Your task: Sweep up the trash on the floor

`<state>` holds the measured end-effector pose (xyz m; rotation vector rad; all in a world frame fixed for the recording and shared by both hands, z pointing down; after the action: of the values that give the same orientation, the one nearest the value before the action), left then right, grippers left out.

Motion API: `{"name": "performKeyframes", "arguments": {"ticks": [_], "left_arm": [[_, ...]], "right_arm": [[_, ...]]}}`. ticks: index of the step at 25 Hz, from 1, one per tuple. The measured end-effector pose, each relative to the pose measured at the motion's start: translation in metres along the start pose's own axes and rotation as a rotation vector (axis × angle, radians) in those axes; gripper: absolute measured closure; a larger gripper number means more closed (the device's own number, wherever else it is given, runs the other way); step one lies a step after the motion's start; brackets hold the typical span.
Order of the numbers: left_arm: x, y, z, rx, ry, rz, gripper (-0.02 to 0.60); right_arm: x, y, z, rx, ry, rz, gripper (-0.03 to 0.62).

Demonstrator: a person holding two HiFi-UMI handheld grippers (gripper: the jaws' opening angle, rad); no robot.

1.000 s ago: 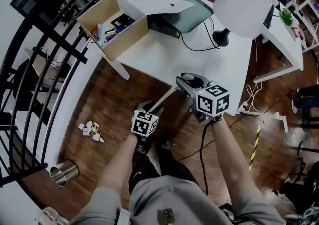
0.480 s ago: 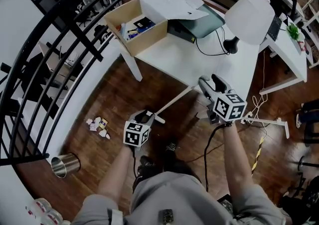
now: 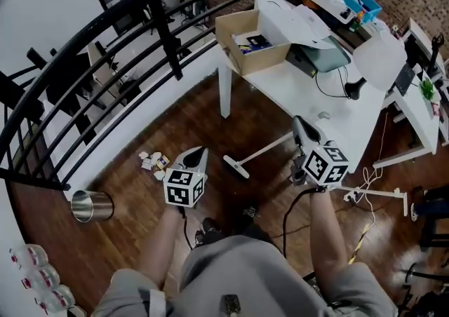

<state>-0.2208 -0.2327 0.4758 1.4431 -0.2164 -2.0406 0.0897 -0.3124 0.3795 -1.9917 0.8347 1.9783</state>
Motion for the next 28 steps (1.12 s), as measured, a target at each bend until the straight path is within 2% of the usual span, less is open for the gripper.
{"name": "performKeyframes", "arguments": {"ticks": [2, 6, 10, 16, 21, 28], "left_arm": [[0.014, -0.035, 0.01, 0.029, 0.007, -0.06, 0.574], [0.034, -0.097, 0.031, 0.128, 0.018, -0.167, 0.574], [0.035, -0.147, 0.042, 0.183, 0.026, -0.214, 0.574], [0.03, -0.203, 0.046, 0.241, 0.004, -0.284, 0.574], [0.027, -0.228, 0.045, 0.261, -0.003, -0.32, 0.574], [0.025, -0.243, 0.046, 0.266, -0.003, -0.338, 0.574]], "right_arm": [[0.007, 0.013, 0.047, 0.092, -0.019, -0.005, 0.594], [0.023, 0.043, 0.14, 0.298, -0.126, -0.024, 0.594], [0.032, 0.046, 0.215, 0.445, -0.192, -0.05, 0.594], [0.04, 0.038, 0.304, 0.637, -0.281, -0.086, 0.594], [0.038, 0.029, 0.345, 0.728, -0.322, -0.091, 0.594], [0.036, 0.027, 0.363, 0.742, -0.341, -0.093, 0.594]]}}
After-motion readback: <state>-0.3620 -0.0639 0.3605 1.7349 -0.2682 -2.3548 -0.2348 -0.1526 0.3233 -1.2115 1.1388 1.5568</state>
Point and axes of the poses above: the fingertips, and each gripper's own axes: y forward along the fingers, z to its left, x out of its top, the point moved 7 cm from there along -y, backward along the fingers, and after that the axes turned 13 degrees about -y, right-handed, at the moved point
